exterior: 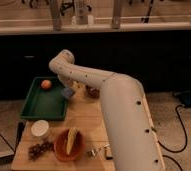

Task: Wipe tray with sponge

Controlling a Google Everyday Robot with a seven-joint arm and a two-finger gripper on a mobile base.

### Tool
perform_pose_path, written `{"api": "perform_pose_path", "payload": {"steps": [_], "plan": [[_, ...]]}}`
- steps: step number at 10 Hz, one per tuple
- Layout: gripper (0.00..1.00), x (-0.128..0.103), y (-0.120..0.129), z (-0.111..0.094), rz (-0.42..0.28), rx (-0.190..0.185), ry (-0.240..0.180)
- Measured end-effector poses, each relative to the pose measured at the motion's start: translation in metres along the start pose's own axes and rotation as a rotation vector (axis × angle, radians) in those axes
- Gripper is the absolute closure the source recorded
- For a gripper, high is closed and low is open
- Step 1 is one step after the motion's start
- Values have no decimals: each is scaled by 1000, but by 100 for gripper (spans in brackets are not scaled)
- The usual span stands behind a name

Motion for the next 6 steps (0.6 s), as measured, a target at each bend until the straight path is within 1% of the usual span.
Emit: {"api": "perform_pose_path", "payload": {"steps": [1,2,4,6], "plan": [[96,-4,-5,-3,-22,13,-10],[96,-12,-15,-8,-64,37,-32],[96,-23,-28,-11,-119,60,-61],[96,-46,-46,-10,-203,73,-110]]}}
